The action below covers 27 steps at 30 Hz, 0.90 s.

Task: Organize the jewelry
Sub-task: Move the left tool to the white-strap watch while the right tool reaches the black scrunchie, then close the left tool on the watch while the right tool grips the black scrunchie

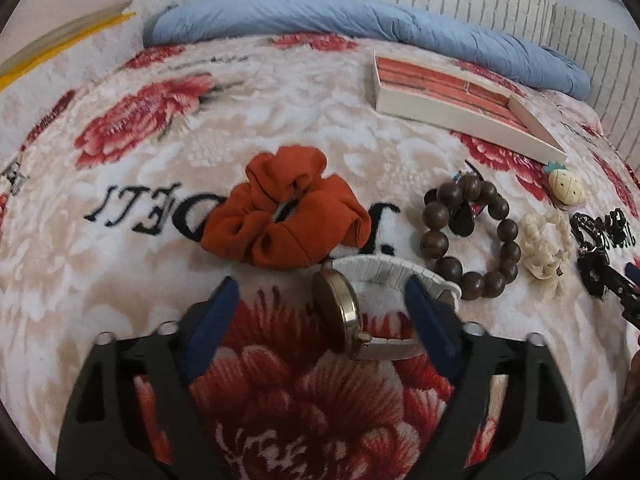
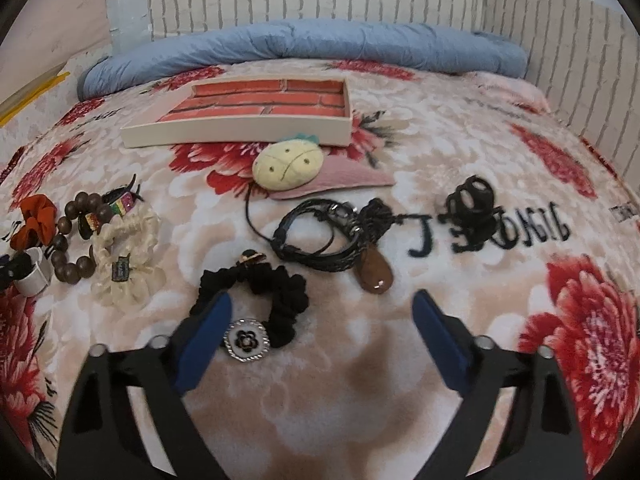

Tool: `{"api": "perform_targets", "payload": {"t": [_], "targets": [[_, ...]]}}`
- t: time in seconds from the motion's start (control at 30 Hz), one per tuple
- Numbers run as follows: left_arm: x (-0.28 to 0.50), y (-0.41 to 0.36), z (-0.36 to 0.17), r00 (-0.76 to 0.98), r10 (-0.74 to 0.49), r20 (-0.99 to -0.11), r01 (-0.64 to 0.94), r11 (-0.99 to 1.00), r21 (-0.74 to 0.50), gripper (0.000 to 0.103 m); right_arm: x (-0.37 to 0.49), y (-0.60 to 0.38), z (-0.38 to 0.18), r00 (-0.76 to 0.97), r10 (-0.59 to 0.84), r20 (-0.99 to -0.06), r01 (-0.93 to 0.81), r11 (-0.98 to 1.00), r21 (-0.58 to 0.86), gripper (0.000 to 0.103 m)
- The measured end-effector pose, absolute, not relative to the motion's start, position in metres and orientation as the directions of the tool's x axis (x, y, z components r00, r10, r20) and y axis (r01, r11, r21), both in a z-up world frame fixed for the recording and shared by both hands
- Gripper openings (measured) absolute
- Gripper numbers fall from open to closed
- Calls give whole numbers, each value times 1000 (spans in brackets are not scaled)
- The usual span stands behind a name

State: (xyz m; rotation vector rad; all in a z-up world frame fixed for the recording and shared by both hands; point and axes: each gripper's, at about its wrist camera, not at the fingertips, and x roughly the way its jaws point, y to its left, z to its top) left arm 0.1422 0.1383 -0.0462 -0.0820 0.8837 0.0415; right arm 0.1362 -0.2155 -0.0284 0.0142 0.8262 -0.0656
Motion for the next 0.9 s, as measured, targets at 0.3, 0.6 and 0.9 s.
{"api": "perform_targets", "payload": {"t": [0.3, 0.6, 0.9], "targets": [[152, 134, -57, 586, -12, -810, -51, 997, -52, 72, 152, -209, -41, 614, -46, -788, 54, 998, -17, 57], [152, 133, -59, 589, -9, -808, -52, 997, -49, 66, 151, -202, -41, 623, -54, -781, 28, 999, -47, 39], [146, 132, -56, 603, 43, -796, -74, 997, -2, 25, 148, -196, -39, 634, -14, -773, -17, 999, -32, 19]]}}
